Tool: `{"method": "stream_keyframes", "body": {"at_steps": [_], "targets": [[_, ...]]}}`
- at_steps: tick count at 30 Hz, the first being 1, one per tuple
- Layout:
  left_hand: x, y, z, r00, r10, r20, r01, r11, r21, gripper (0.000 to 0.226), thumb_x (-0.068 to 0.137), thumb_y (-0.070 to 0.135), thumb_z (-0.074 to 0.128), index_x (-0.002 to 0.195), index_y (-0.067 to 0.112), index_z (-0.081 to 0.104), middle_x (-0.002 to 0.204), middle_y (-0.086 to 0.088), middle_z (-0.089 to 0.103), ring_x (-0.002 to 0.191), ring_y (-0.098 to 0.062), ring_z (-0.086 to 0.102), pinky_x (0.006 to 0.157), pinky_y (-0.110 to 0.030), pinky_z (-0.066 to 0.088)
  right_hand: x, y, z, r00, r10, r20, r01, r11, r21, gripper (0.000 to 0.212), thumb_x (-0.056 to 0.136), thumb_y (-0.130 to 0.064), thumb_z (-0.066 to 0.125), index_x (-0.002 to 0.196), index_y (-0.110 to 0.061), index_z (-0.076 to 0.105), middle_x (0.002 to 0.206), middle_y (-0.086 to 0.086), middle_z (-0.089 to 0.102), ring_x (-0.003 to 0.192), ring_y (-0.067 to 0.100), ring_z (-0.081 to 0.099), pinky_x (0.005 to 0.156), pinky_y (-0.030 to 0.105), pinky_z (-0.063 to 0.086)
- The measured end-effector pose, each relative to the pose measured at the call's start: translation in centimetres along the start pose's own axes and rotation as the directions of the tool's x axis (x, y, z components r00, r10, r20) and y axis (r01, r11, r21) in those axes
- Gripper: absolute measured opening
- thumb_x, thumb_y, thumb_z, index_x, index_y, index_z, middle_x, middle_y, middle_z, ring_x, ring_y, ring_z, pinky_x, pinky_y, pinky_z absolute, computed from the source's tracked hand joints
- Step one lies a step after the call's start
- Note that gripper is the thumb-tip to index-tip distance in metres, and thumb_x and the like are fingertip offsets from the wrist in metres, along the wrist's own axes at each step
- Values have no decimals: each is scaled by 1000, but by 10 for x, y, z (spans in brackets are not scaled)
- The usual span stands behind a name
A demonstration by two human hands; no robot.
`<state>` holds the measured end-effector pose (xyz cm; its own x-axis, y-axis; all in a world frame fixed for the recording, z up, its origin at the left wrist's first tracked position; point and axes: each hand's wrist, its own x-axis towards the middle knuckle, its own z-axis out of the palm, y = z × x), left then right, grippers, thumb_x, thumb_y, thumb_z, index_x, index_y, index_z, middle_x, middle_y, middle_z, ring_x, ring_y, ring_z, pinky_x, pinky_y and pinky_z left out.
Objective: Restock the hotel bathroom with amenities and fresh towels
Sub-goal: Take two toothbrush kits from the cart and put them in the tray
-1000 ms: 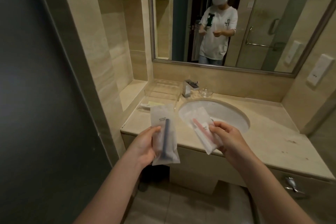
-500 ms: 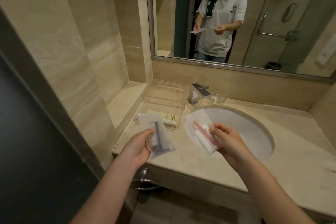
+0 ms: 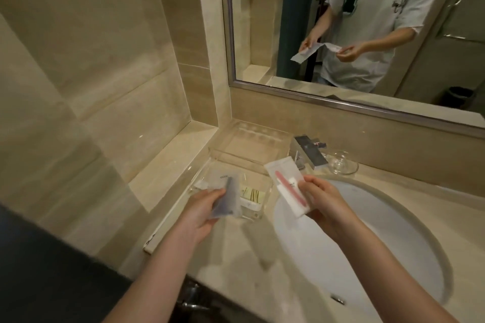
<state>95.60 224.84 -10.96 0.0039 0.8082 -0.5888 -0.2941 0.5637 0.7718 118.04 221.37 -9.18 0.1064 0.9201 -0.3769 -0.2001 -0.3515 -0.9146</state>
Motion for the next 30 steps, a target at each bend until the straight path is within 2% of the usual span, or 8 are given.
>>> {"method": "stream_keyframes", "body": {"at_steps": [4, 5, 9, 16, 18, 22, 27, 30], "targets": [[36, 5, -10, 992, 35, -125, -24, 996, 87, 46, 88, 17, 61, 129, -2, 48, 120, -14, 60, 102, -26, 61, 64, -28, 50, 30, 0, 0, 996, 52, 66, -52, 999, -8, 18, 90, -10, 56, 106, -13, 61, 88, 5, 66, 71, 15, 62, 53, 22, 49], [46, 8, -13, 992, 31, -123, -17, 994, 111, 46, 88, 19, 61, 129, 1, 48, 124, -11, 58, 108, -27, 58, 71, -33, 51, 38, 0, 1, 995, 68, 67, -68, 998, -3, 19, 89, -7, 57, 107, -14, 61, 90, 6, 66, 71, 16, 62, 52, 21, 49], [75, 19, -15, 996, -49, -78, 66, 969, 238, 33, 93, 15, 54, 124, 6, 50, 116, -11, 55, 104, -28, 57, 72, -37, 53, 67, 8, 8, 991, 131, 32, -133, 990, 42, 22, 87, 0, 55, 100, -18, 61, 97, 10, 64, 76, 18, 62, 56, 24, 50], [142, 31, -28, 999, -30, -33, 41, 915, 402, 56, 91, 4, 54, 141, 11, 30, 124, -7, 47, 117, -29, 52, 94, -41, 47, 108, 22, 22, 977, 201, -74, -199, 979, 33, 27, 87, 2, 53, 107, -16, 57, 96, 9, 63, 80, 20, 61, 64, 28, 50], [157, 34, -32, 999, 40, -22, -22, 844, 536, 52, 89, 6, 57, 137, 10, 38, 123, -6, 49, 111, -25, 53, 91, -34, 46, 119, 27, 28, 971, 221, -91, -220, 975, 13, 29, 87, 2, 53, 113, -12, 56, 98, 11, 64, 82, 21, 62, 66, 29, 50], [185, 35, -40, 990, 125, -59, -64, 789, 612, 46, 87, 7, 61, 130, 11, 46, 112, -8, 51, 93, -19, 53, 65, -22, 43, 136, 34, 37, 962, 231, -142, -243, 967, -71, 30, 86, 1, 51, 114, -9, 57, 99, 10, 63, 85, 23, 61, 68, 29, 50], [207, 27, -45, 976, 205, -78, -98, 729, 678, 47, 86, 10, 60, 128, 18, 41, 115, -6, 52, 97, -24, 58, 71, -27, 45, 146, 38, 45, 958, 237, -158, -254, 962, -96, 28, 86, 2, 49, 111, -9, 57, 98, 11, 62, 88, 25, 61, 75, 33, 51], [211, 24, -43, 946, 319, -50, -170, 623, 764, 38, 87, 7, 57, 120, 19, 43, 117, -4, 53, 94, -21, 56, 58, -23, 41, 148, 43, 43, 950, 252, -182, -274, 956, -104, 30, 86, 3, 49, 113, -8, 57, 100, 12, 62, 90, 26, 62, 76, 34, 52]]}}
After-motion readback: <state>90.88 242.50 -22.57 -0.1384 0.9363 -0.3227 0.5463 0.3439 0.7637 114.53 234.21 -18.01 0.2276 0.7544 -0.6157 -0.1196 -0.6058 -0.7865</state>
